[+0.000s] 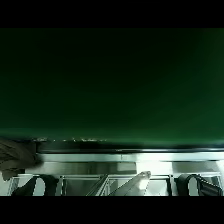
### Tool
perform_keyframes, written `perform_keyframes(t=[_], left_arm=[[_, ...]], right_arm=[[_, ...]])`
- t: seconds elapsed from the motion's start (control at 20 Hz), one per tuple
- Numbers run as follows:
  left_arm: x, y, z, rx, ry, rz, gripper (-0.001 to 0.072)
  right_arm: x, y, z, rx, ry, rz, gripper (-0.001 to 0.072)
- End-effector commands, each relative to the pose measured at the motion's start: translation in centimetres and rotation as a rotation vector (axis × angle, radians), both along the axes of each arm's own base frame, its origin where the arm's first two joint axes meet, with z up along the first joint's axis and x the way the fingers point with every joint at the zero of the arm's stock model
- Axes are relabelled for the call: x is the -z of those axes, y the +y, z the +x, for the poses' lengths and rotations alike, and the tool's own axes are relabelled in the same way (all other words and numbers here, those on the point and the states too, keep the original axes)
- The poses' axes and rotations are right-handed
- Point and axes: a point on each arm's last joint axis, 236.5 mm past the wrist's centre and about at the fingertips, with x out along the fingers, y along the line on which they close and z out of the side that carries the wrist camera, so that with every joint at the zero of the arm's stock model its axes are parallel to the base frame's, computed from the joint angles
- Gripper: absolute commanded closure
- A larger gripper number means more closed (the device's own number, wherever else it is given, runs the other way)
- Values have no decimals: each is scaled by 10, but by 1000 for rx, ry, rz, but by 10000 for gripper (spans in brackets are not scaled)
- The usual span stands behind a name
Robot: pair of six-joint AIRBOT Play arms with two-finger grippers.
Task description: Fold the shirts.
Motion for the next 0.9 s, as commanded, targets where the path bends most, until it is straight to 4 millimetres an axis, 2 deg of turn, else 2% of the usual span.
perform_keyframes(t=[0.0, 0.1, 0.2, 0.25, 0.35, 0.45, 0.5, 0.55, 0.65, 0.7, 0.75, 0.8, 0.85], left_arm=[[54, 23, 60, 80, 246, -112, 678], [114, 44, 109, 111, 440, -222, 678], [183, 42, 151, 199, 609, -261, 678], [215, 32, 169, 249, 680, -264, 678], [283, 7, 212, 310, 791, -265, 678], [350, -7, 253, 286, 884, -200, 676], [386, -13, 270, 284, 948, -151, 676], [416, -21, 283, 299, 1009, -121, 676], [464, -36, 305, 337, 1126, -127, 674], [484, -41, 312, 349, 1187, -144, 610], [498, -43, 318, 352, 1241, -168, 372], [505, -42, 323, 351, 1279, -188, 224], [505, -37, 326, 348, 1310, -210, 141]], right_arm=[[41, -7, 50, -104, 222, 49, 693], [81, -29, 102, -130, 388, 123, 693], [130, -44, 154, -160, 547, 200, 693], [157, -44, 177, -183, 616, 216, 692], [219, -28, 225, -233, 753, 214, 692], [296, -17, 280, -172, 890, 229, 693], [335, -19, 304, -98, 949, 240, 693], [373, -24, 322, -18, 1008, 252, 692], [428, -35, 339, 73, 1094, 261, 693], [446, -38, 341, 90, 1128, 264, 693], [457, -42, 342, 101, 1148, 269, 692], [460, -47, 343, 114, 1152, 272, 671], [459, -55, 345, 128, 1147, 279, 479]])
